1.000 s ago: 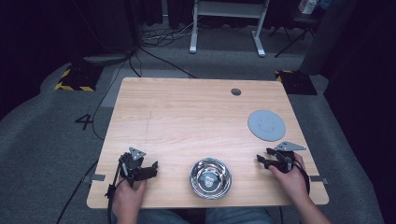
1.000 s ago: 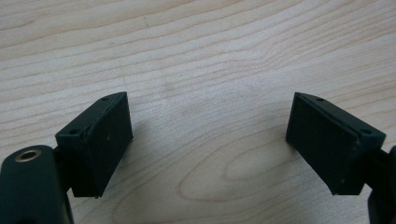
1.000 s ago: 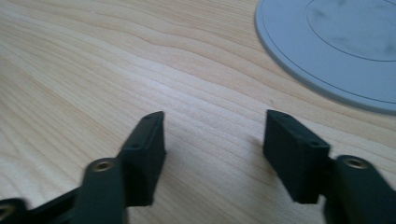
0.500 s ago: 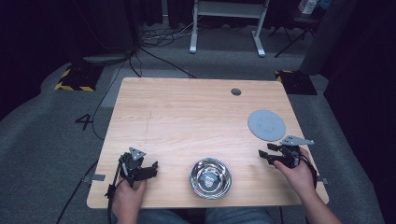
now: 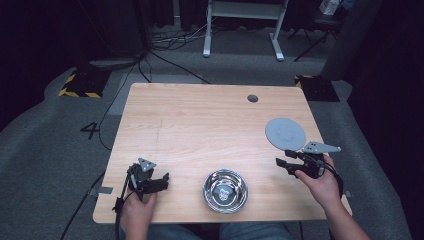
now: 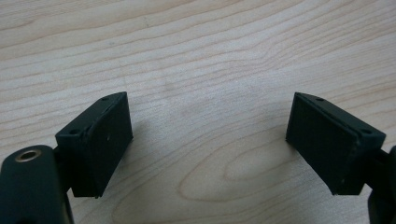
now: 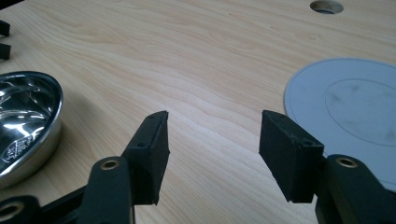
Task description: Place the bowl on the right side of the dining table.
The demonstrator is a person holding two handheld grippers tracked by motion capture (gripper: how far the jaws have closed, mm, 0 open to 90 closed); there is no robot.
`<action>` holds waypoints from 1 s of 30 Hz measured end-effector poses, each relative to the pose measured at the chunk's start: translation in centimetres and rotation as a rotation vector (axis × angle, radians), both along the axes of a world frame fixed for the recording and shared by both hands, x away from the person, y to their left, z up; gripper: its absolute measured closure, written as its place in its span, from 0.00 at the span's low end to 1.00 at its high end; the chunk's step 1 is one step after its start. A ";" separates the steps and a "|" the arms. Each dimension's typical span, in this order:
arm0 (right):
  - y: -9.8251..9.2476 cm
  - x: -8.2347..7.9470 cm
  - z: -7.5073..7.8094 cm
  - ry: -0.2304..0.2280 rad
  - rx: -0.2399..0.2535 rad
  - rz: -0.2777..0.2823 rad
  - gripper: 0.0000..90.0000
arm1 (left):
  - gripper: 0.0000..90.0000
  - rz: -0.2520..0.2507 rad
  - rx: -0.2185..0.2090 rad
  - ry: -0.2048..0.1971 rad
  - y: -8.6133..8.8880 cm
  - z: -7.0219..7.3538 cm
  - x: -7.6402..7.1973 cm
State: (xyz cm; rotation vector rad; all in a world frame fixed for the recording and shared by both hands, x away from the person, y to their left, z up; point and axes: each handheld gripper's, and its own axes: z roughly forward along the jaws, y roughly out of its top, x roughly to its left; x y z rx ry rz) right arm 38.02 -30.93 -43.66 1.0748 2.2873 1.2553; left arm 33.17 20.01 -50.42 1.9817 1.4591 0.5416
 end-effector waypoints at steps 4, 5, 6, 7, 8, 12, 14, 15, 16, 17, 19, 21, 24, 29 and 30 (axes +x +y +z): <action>0.5 0.5 0.8 0.014 0.031 0.032 0.49 | 0.16 0.000 0.000 0.000 0.0 0.0 0.0; 0.6 0.6 1.0 0.013 0.025 0.037 0.49 | 0.16 0.000 0.000 0.000 0.0 0.0 0.0; 0.8 0.8 1.2 0.012 0.015 0.048 0.49 | 0.16 0.000 0.000 0.000 0.0 0.0 0.0; 1.0 0.9 1.4 0.013 0.015 0.056 0.49 | 0.16 0.000 0.000 0.000 0.0 0.0 0.0; 1.3 1.1 1.6 0.011 0.015 0.064 0.49 | 0.16 0.000 0.000 0.000 0.0 0.0 0.0; 2.2 1.5 2.2 0.008 0.010 0.093 0.49 | 0.16 0.001 0.000 -0.001 0.0 0.0 0.0; 3.5 1.8 2.6 0.014 0.000 0.130 0.49 | 0.16 0.000 0.000 0.000 0.0 0.0 0.0; 4.0 1.9 2.6 0.018 -0.002 0.139 0.50 | 0.16 0.000 -0.001 0.000 0.0 0.0 0.0; 4.3 2.0 2.7 0.020 -0.005 0.148 0.50 | 0.16 0.000 0.000 0.000 0.0 0.0 0.0; 4.7 2.1 2.7 0.020 -0.009 0.158 0.49 | 0.16 0.000 -0.001 0.000 0.0 0.0 0.0; 5.6 2.2 2.8 0.021 -0.014 0.177 0.49 | 0.16 0.000 -0.001 -0.001 0.0 0.0 0.0; 5.8 2.3 2.9 0.019 -0.016 0.182 0.49 | 0.16 0.000 -0.001 -0.001 0.0 0.0 0.0; 6.9 2.4 2.9 0.024 -0.023 0.205 0.49 | 0.16 -0.001 0.000 -0.001 0.0 0.0 0.0; 8.1 2.4 2.8 0.037 -0.028 0.231 0.49 | 0.16 -0.001 0.000 0.000 0.0 0.0 0.0; 8.4 2.4 2.8 0.040 -0.029 0.237 0.49 | 0.16 -0.001 0.000 0.000 0.0 0.0 0.0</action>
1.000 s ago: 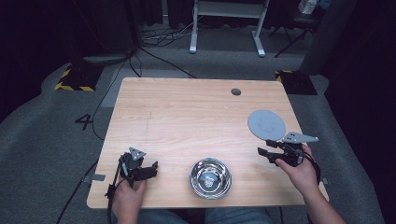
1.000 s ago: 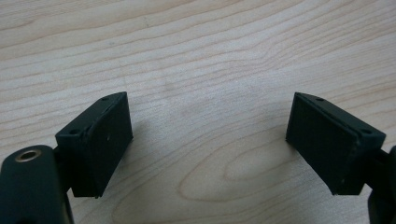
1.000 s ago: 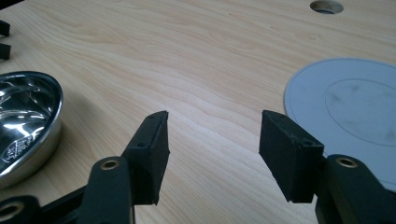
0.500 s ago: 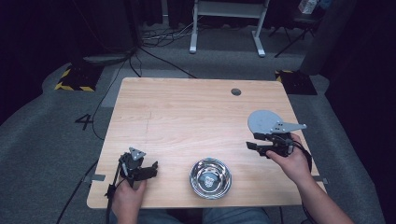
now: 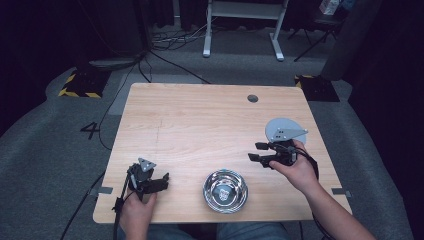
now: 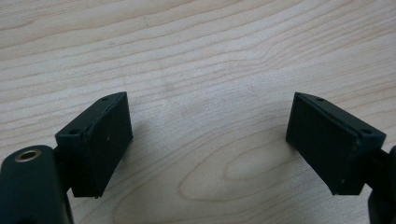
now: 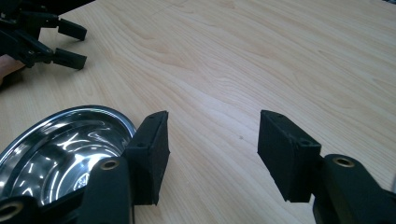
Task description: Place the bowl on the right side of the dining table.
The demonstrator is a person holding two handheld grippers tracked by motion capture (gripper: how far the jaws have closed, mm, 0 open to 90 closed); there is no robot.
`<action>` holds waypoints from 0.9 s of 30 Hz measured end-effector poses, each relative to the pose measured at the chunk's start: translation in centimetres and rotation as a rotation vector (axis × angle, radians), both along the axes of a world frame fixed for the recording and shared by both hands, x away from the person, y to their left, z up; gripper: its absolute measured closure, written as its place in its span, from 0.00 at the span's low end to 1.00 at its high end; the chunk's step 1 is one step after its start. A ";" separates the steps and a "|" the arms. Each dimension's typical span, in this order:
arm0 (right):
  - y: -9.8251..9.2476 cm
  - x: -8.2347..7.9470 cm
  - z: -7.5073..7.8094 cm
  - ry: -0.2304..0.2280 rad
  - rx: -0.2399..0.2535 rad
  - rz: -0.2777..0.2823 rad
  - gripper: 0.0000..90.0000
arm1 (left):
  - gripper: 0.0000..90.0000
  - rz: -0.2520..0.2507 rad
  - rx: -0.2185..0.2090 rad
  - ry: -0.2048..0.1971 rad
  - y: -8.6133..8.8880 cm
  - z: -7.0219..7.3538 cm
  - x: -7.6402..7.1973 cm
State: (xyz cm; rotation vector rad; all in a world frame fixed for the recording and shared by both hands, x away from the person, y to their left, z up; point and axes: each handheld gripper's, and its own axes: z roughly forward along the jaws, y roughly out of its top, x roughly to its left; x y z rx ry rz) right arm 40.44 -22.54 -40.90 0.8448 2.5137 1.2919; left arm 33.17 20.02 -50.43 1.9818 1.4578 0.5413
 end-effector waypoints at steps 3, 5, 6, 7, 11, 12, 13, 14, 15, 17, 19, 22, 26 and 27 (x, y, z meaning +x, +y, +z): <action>0.7 0.0 -0.1 0.009 -0.006 0.016 0.49 | 0.16 -0.002 0.000 0.000 0.0 0.0 0.0; 1.1 0.0 -0.1 0.013 -0.009 0.026 0.49 | 0.16 -0.003 0.000 0.000 0.0 0.0 0.0; 1.3 0.1 -0.1 0.017 -0.013 0.030 0.49 | 0.16 -0.003 0.000 0.000 0.0 0.0 0.0; 1.8 0.2 -0.2 0.023 -0.019 0.039 0.48 | 0.16 -0.003 0.000 0.000 0.0 0.0 0.0; 2.3 0.3 -0.4 0.045 -0.031 0.052 0.48 | 0.16 -0.003 0.000 0.000 0.0 0.0 0.0; 2.6 0.2 -0.6 0.053 -0.045 0.062 0.49 | 0.16 -0.003 0.000 0.000 0.0 0.0 0.0; 3.0 0.2 -0.7 0.065 -0.064 0.075 0.49 | 0.16 -0.003 0.000 0.000 0.0 0.0 0.0; 3.3 0.2 -0.9 0.075 -0.077 0.083 0.49 | 0.16 -0.003 0.000 0.000 0.0 0.0 0.0; 3.7 0.2 -1.2 0.097 -0.087 0.094 0.49 | 0.16 -0.003 0.000 0.000 0.0 0.0 0.0; 4.0 0.3 -1.4 0.110 -0.088 0.099 0.49 | 0.16 -0.003 0.000 0.000 0.0 0.0 0.0; 4.6 0.4 -1.9 0.152 -0.097 0.109 0.50 | 0.16 -0.003 0.000 0.000 0.0 0.0 0.0; 5.0 0.4 -2.4 0.173 -0.113 0.117 0.50 | 0.16 -0.003 0.000 0.000 0.0 0.0 0.0; 5.9 0.5 -3.6 0.212 -0.152 0.134 0.50 | 0.16 -0.003 0.000 0.000 0.0 0.0 0.0; 5.9 0.5 -3.6 0.212 -0.152 0.134 0.50 | 0.16 -0.003 0.000 0.000 0.0 0.0 0.0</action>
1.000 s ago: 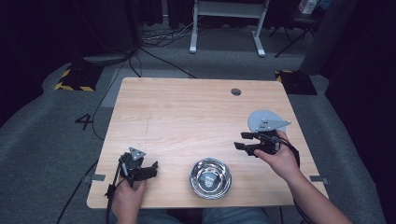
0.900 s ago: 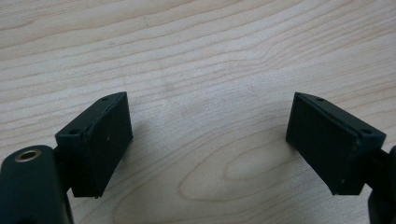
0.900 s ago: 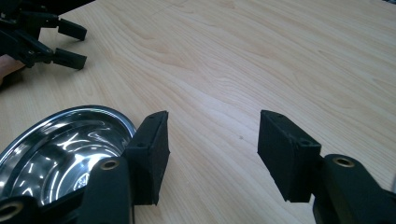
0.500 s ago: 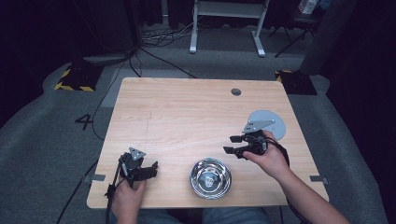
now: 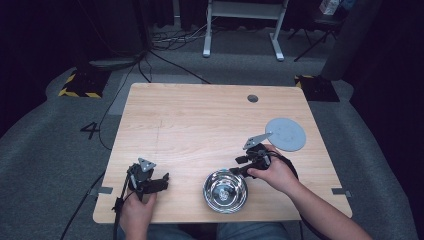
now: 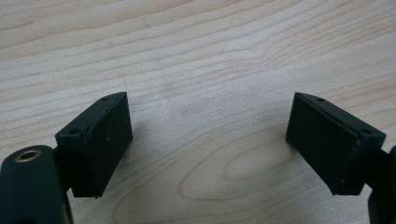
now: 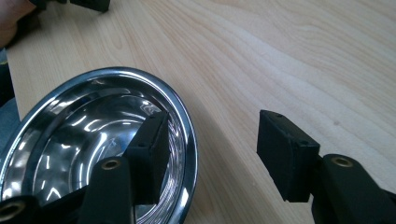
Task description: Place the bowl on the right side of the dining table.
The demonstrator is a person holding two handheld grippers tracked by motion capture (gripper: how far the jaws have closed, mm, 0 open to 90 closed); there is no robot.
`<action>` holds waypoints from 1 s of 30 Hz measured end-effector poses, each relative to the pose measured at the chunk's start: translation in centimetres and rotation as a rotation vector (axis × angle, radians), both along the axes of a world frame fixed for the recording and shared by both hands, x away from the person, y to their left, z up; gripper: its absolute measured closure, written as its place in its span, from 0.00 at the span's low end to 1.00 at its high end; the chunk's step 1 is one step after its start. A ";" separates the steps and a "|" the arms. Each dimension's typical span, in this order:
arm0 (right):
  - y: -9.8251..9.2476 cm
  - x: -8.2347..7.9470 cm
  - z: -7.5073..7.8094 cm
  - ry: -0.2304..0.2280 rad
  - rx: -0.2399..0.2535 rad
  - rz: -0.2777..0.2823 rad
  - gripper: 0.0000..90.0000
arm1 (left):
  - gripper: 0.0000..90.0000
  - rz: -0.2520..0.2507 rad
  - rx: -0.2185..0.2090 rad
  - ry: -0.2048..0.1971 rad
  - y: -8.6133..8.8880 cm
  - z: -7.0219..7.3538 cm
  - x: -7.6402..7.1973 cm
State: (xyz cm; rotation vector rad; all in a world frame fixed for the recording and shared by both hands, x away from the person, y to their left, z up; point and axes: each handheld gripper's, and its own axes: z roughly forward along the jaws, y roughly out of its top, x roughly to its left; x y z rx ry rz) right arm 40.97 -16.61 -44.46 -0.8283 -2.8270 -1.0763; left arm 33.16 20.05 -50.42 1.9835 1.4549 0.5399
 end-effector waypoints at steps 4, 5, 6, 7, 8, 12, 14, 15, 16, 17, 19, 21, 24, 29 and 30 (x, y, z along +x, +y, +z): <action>0.7 0.1 -1.0 0.041 -0.031 0.019 0.51 | 0.16 0.000 0.000 0.000 0.0 0.0 0.0; 0.8 0.1 -1.2 0.051 -0.037 0.022 0.52 | 0.16 0.000 0.000 0.000 0.0 0.0 0.0; 1.0 0.1 -1.4 0.056 -0.044 0.027 0.53 | 0.16 0.000 0.000 0.000 0.0 0.0 0.0; 1.1 0.1 -1.6 0.065 -0.050 0.030 0.54 | 0.16 0.000 0.000 0.000 0.0 0.0 0.0; 1.1 0.1 -1.6 0.065 -0.050 0.030 0.54 | 0.16 0.000 0.000 0.000 0.0 0.0 0.0; 1.6 0.0 -2.1 0.081 -0.080 0.058 0.62 | 0.16 0.000 0.000 0.000 0.0 0.0 0.0; 1.8 0.0 -2.3 0.091 -0.093 0.068 0.65 | 0.16 0.000 0.000 0.000 0.0 0.0 0.0; 1.8 0.0 -2.4 0.094 -0.092 0.071 0.66 | 0.16 0.000 0.000 0.000 0.0 0.0 0.0; 1.9 0.0 -2.5 0.100 -0.096 0.071 0.68 | 0.16 0.000 0.001 -0.001 0.0 0.0 0.0; 1.9 0.1 -2.6 0.112 -0.099 0.072 0.70 | 0.16 0.000 0.000 -0.001 0.0 0.0 0.0; 2.0 0.2 -2.8 0.133 -0.107 0.073 0.73 | 0.16 0.002 -0.001 -0.001 0.0 0.0 0.0; 2.0 0.3 -3.0 0.158 -0.112 0.074 0.76 | 0.16 0.002 -0.001 -0.001 0.0 0.0 0.0; 2.0 0.3 -3.1 0.189 -0.111 0.079 0.83 | 0.16 0.001 0.000 0.000 0.0 0.0 0.0; 2.2 0.1 -2.8 0.191 -0.125 0.089 0.93 | 0.16 0.001 0.000 -0.001 0.0 0.0 0.0; 2.2 0.1 -2.8 0.190 -0.125 0.090 0.94 | 0.16 0.001 0.000 0.000 0.0 0.0 0.0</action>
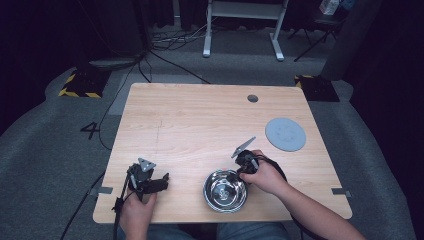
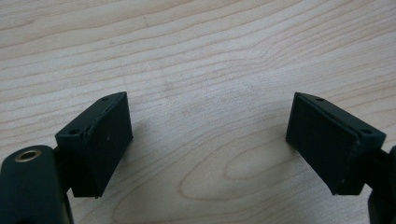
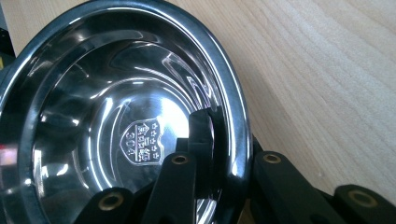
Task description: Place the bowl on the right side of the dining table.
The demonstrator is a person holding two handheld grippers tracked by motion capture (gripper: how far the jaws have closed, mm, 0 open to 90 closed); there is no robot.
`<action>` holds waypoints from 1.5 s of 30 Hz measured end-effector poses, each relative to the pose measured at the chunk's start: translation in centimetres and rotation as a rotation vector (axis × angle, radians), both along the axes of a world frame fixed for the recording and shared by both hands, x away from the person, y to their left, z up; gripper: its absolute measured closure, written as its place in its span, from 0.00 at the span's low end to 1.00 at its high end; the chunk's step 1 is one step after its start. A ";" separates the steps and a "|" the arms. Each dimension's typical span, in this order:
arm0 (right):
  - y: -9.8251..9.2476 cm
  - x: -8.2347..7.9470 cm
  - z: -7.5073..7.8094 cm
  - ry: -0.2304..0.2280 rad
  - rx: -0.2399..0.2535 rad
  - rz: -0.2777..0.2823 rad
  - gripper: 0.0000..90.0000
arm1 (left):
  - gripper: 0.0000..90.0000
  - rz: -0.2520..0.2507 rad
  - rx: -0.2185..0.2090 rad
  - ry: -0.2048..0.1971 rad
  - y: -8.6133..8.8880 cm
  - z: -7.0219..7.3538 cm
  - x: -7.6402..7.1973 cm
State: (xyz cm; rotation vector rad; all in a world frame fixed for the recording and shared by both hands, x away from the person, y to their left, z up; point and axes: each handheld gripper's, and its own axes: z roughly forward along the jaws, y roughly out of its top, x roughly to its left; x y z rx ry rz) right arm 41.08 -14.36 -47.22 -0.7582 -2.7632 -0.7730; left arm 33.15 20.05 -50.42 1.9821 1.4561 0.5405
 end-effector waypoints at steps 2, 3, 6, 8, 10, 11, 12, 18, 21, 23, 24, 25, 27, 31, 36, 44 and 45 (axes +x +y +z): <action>0.0 -0.1 0.3 0.011 0.019 -0.012 0.96 | 0.16 0.000 0.000 0.000 0.0 0.0 0.0; -0.1 -0.1 0.5 0.014 0.031 -0.017 0.97 | 0.16 -0.001 0.000 0.000 0.0 0.0 0.0; -0.1 -0.4 1.5 -0.046 0.021 -0.031 0.97 | 0.16 0.000 0.000 0.000 0.0 0.0 0.0; -0.1 -0.5 1.9 -0.076 0.011 -0.035 0.97 | 0.16 0.000 0.000 0.000 0.0 0.0 0.0; -0.2 -0.6 2.4 -0.081 0.018 -0.038 0.97 | 0.16 0.000 0.000 0.000 0.0 0.0 0.0; -0.2 -0.6 2.4 -0.081 0.018 -0.038 0.97 | 0.16 -0.001 0.001 0.000 0.0 0.0 0.0; -0.3 -0.6 2.6 -0.088 0.022 -0.036 0.97 | 0.16 0.000 0.000 0.000 0.0 0.0 0.0; -0.4 -0.5 3.4 -0.105 0.032 -0.043 0.97 | 0.16 0.000 0.000 0.000 0.0 0.0 0.0; -0.6 -0.2 4.2 -0.118 0.038 -0.048 0.97 | 0.16 0.000 0.000 0.000 0.0 0.0 0.0; -0.8 0.1 5.0 -0.134 0.046 -0.050 0.97 | 0.16 -0.002 0.002 -0.001 0.0 0.0 0.0; -0.8 0.2 5.3 -0.145 0.049 -0.051 0.97 | 0.16 -0.002 0.002 -0.001 0.0 0.0 0.0; -0.8 0.2 5.3 -0.145 0.049 -0.051 0.97 | 0.16 -0.002 0.002 -0.001 0.0 0.0 0.0; -1.0 0.5 6.1 -0.161 0.050 -0.060 0.97 | 0.16 -0.002 0.002 -0.001 0.0 0.0 0.0; -1.5 1.0 7.1 -0.183 0.057 -0.079 0.97 | 0.16 -0.002 0.002 -0.001 0.0 0.0 0.0; -2.2 1.7 8.1 -0.206 0.063 -0.104 0.97 | 0.16 -0.001 0.001 0.001 0.1 0.0 0.0; -3.2 2.9 9.8 -0.241 0.085 -0.154 0.97 | 0.16 0.003 0.001 0.000 0.1 0.0 0.0; -3.2 2.9 9.8 -0.241 0.085 -0.154 0.97 | 0.16 0.003 0.001 0.000 0.1 0.0 0.0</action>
